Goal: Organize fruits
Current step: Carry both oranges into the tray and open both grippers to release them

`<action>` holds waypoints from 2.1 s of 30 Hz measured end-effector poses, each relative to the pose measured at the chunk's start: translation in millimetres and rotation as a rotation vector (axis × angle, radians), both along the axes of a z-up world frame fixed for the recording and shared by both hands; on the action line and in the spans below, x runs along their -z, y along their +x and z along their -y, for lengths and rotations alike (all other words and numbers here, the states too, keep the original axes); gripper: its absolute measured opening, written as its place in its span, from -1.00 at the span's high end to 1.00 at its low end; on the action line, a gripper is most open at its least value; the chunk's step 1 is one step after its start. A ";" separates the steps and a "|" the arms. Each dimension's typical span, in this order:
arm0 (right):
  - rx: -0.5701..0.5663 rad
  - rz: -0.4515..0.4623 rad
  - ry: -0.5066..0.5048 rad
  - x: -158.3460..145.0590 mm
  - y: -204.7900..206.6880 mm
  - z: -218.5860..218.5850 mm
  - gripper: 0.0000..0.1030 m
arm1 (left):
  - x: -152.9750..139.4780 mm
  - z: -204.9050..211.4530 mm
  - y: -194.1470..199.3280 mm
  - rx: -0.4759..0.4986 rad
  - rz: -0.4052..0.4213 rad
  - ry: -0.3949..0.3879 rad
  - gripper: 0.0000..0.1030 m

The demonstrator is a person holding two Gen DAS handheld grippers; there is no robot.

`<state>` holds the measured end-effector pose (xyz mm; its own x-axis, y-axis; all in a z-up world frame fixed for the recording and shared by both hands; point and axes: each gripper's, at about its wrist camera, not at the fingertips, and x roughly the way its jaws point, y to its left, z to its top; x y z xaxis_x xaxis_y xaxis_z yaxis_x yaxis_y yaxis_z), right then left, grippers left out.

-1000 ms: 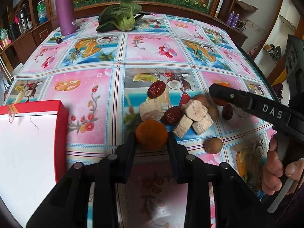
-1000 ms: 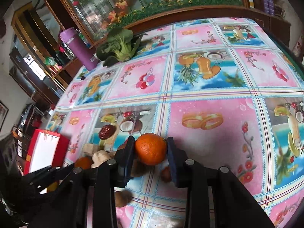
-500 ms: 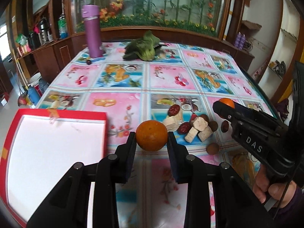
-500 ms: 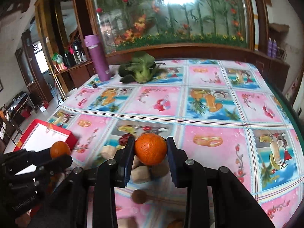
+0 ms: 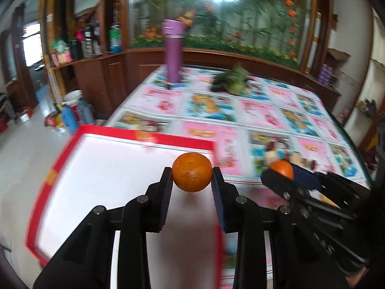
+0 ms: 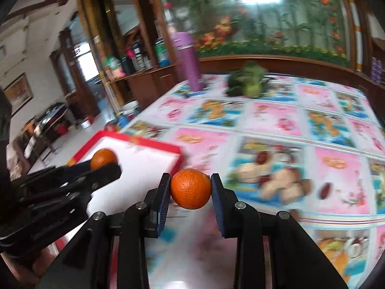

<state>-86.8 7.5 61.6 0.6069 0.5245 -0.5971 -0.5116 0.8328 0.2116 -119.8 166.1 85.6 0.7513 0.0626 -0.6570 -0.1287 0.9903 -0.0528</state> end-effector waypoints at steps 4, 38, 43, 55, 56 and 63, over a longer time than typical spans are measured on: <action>-0.082 -0.003 -0.014 -1.7 -15.1 -39.7 0.38 | 4.2 -40.7 -12.0 -0.110 0.004 0.021 0.33; -0.134 -0.069 -0.154 34.8 -40.2 -106.8 0.09 | 55.0 -102.5 -30.4 -0.278 -0.160 0.101 -0.57; -0.128 0.046 -0.126 17.9 -49.2 -88.6 -0.13 | 51.0 -105.2 -35.6 -0.292 -0.159 0.107 -0.58; 0.054 0.137 -0.091 -2.9 -45.4 15.7 -0.21 | 31.3 -100.4 -77.3 -0.280 -0.117 0.158 -0.69; 0.076 0.134 -0.087 -2.7 -44.4 27.3 -0.21 | 30.1 -99.4 -82.7 -0.281 -0.115 0.159 -0.69; 0.238 0.102 -0.081 -0.5 -39.1 99.3 -0.22 | 9.8 -52.3 -92.4 -0.144 -0.062 0.130 -0.69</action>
